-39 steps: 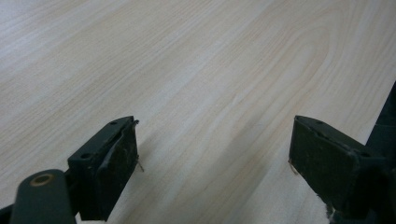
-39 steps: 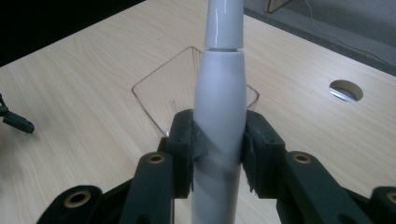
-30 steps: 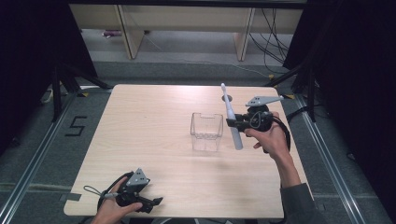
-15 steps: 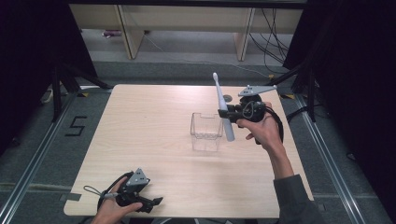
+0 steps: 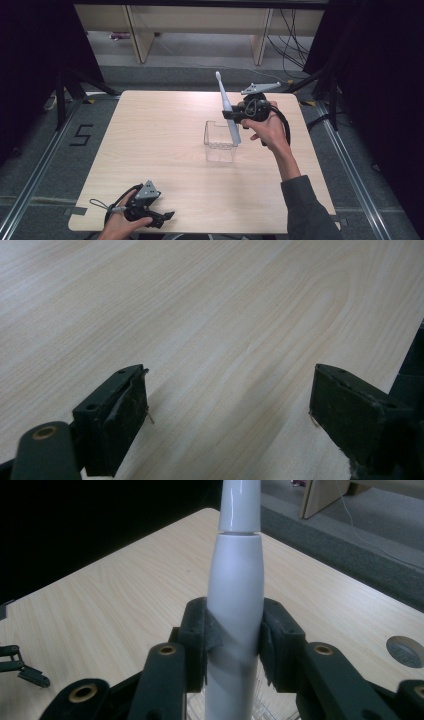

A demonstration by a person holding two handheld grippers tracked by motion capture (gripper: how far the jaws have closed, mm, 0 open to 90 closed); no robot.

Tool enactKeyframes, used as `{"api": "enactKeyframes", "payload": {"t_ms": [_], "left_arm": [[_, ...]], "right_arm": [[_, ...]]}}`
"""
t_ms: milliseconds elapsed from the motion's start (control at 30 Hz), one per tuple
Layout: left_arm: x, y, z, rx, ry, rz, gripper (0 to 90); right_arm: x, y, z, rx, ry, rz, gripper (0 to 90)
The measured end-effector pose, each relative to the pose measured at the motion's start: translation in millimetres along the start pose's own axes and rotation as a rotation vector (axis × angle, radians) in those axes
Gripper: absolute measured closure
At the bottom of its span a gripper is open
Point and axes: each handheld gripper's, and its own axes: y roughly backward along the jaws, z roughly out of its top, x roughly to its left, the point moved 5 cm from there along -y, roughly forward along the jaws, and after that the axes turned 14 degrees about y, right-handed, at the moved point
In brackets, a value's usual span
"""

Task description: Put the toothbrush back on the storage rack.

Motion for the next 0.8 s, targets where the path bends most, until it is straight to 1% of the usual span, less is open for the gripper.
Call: {"api": "enactKeyframes", "payload": {"t_ms": [33,67,100,133,167,200,233,267,333,367,400,433,467,533,567,600,633,667,700,733,767,800], "left_arm": [[0.8,-0.1,0.2,-0.002,0.0,0.007,14.8],[0.8,-0.1,0.2,-0.002,0.0,0.007,14.8],[0.1,0.1,-0.1,0.001,-0.002,-0.001,14.8],[-1.3,-0.7,0.0,-0.009,0.011,-0.006,14.8],[-1.8,-0.7,-0.1,-0.008,0.009,-0.008,14.8],[-1.8,-0.7,-0.1,-0.008,0.009,-0.008,14.8],[-1.7,-0.8,0.0,-0.007,0.009,-0.008,14.8],[0.2,-0.2,-0.1,0.004,-0.006,0.005,14.8],[0.0,-0.4,-0.5,0.005,-0.004,0.003,14.8],[-0.1,-0.4,-0.6,0.005,-0.003,0.003,14.8],[-0.1,-0.4,-0.6,0.005,-0.004,0.004,14.8],[-0.7,0.1,-0.3,0.004,-0.008,0.0,14.8],[-0.7,0.1,-0.3,0.004,-0.008,0.0,14.8],[-0.4,-0.4,-0.6,0.006,-0.004,-0.001,14.8],[-0.1,-1.3,-1.1,0.009,0.0,0.003,14.8],[-0.1,-1.3,-1.1,0.009,0.0,0.003,14.8],[-0.3,-1.5,-0.9,0.007,-0.001,0.002,14.8],[-0.3,-1.5,-0.9,0.007,-0.001,0.002,14.8],[-1.3,-1.3,-0.7,0.005,0.003,-0.006,14.8],[-1.3,-1.3,-0.7,0.005,0.003,-0.006,14.8],[-2.0,-1.6,-0.7,0.0,0.011,-0.01,14.8],[-1.8,-1.5,-0.7,-0.002,0.013,-0.009,14.8]], "right_arm": [[-1.7,-4.7,0.1,0.004,-0.002,0.0,66.7],[-1.7,-4.7,0.1,0.004,-0.002,0.0,66.7],[-0.9,-8.5,0.2,-0.002,-0.025,0.004,66.6],[-3.2,-11.4,-0.8,0.015,-0.016,-0.001,66.6],[-3.7,-17.2,-1.5,0.015,-0.032,0.003,66.7],[-3.7,-17.2,-1.5,0.015,-0.032,0.003,66.7],[-4.7,-19.4,-2.2,0.028,-0.031,0.004,66.7],[-7.6,-23.3,-2.7,0.029,-0.009,-0.006,66.7],[-7.8,-28.4,-3.7,0.035,-0.03,-0.001,66.7],[-8.7,-32.2,-4.8,0.049,-0.03,-0.002,66.7],[-8.7,-32.2,-4.8,0.049,-0.03,-0.002,66.7],[-9.1,-38.2,-7.1,0.065,-0.022,-0.008,66.7],[-9.1,-38.2,-7.1,0.065,-0.022,-0.008,66.7],[-7.6,-42.3,-9.1,0.091,-0.02,-0.006,66.6],[-7.3,-48.5,-11.7,0.088,-0.006,-0.014,66.7],[-7.3,-48.5,-11.7,0.088,-0.006,-0.014,66.7],[-5.6,-52.0,-14.3,0.108,0.001,-0.011,66.7],[-5.6,-52.0,-14.3,0.108,0.001,-0.011,66.7],[-5.4,-57.5,-17.3,0.114,0.023,-0.017,66.7],[-5.4,-57.5,-17.3,0.114,0.023,-0.017,66.7],[-0.8,-61.4,-20.3,0.146,0.006,-0.01,66.6],[-0.8,-61.4,-20.3,0.146,0.006,-0.01,66.6]]}}
